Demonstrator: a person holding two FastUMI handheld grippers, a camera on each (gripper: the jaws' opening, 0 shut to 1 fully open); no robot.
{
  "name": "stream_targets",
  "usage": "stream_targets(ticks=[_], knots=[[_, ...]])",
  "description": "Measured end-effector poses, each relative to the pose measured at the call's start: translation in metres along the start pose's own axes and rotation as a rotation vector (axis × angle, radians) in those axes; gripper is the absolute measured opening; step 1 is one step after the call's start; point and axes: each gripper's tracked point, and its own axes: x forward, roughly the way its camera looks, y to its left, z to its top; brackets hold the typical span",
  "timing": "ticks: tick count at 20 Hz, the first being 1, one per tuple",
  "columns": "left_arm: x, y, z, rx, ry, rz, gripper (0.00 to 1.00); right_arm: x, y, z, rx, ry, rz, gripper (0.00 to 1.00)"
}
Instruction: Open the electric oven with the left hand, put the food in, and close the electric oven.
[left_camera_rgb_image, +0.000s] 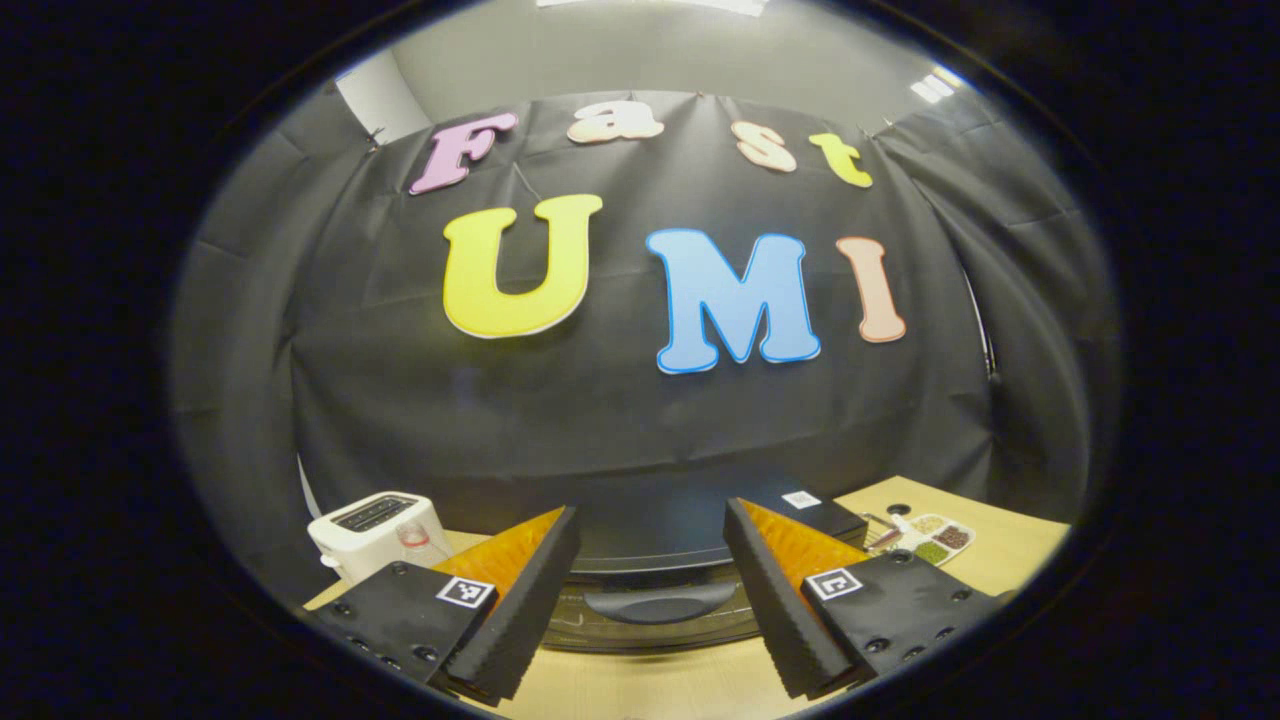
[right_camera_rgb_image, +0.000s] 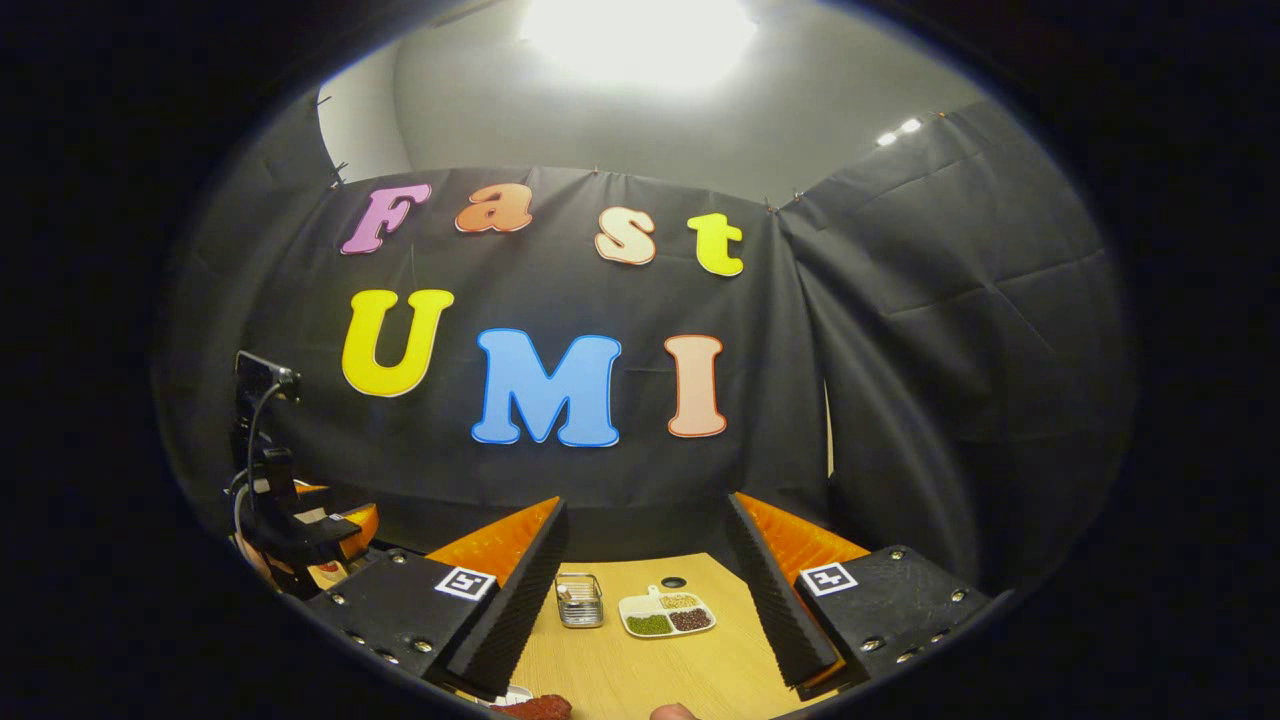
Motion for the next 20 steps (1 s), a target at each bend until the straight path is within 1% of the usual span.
stream_targets(ticks=[3,4,5,6,7,8,10,12,13,15,16,17,19,20], knots=[[0.026,-0.003,-0.029,-0.012,0.052,-0.01,1.0,0.004,0.002,-0.004,-0.026,0.015,-0.019,0.95],[0.032,-0.004,-0.039,-0.017,0.068,-0.01,0.98,0.004,0.003,-0.005,-0.037,0.019,-0.024,0.95],[0.037,-0.005,-0.047,-0.022,0.086,-0.011,0.98,0.005,0.003,-0.006,-0.046,0.024,-0.028,0.95],[0.04,-0.006,-0.054,-0.027,0.097,-0.01,1.0,0.005,0.004,-0.007,-0.054,0.028,-0.032,0.95],[0.043,-0.007,-0.059,-0.031,0.106,-0.011,1.0,0.005,0.004,-0.008,-0.06,0.032,-0.035,0.95],[0.044,-0.008,-0.065,-0.032,0.114,-0.014,0.98,0.006,0.003,-0.009,-0.066,0.037,-0.037,0.95],[0.046,-0.01,-0.073,-0.03,0.126,-0.017,0.99,0.008,0.003,-0.01,-0.072,0.043,-0.042,0.95],[0.046,-0.012,-0.08,-0.023,0.139,-0.016,1.0,0.009,0.001,-0.01,-0.069,0.046,-0.045,0.95],[0.046,-0.012,-0.076,-0.024,0.116,-0.013,0.97,0.01,0.001,-0.012,-0.066,0.048,-0.045,0.95],[0.047,-0.013,-0.076,-0.015,0.118,-0.006,1.0,0.011,0.001,-0.014,-0.064,0.055,-0.039,0.95],[0.048,-0.013,-0.079,-0.02,0.114,-0.003,0.97,0.012,0.001,-0.014,-0.065,0.058,-0.035,0.95],[0.047,-0.013,-0.08,-0.03,0.113,-0.001,0.97,0.012,0.001,-0.014,-0.066,0.058,-0.031,0.95],[0.044,-0.013,-0.08,-0.044,0.112,0.001,0.93,0.012,0.002,-0.012,-0.069,0.054,-0.02,0.95],[0.042,-0.014,-0.081,-0.043,0.113,0.003,0.97,0.012,0.001,-0.01,-0.072,0.049,-0.016,0.95]])
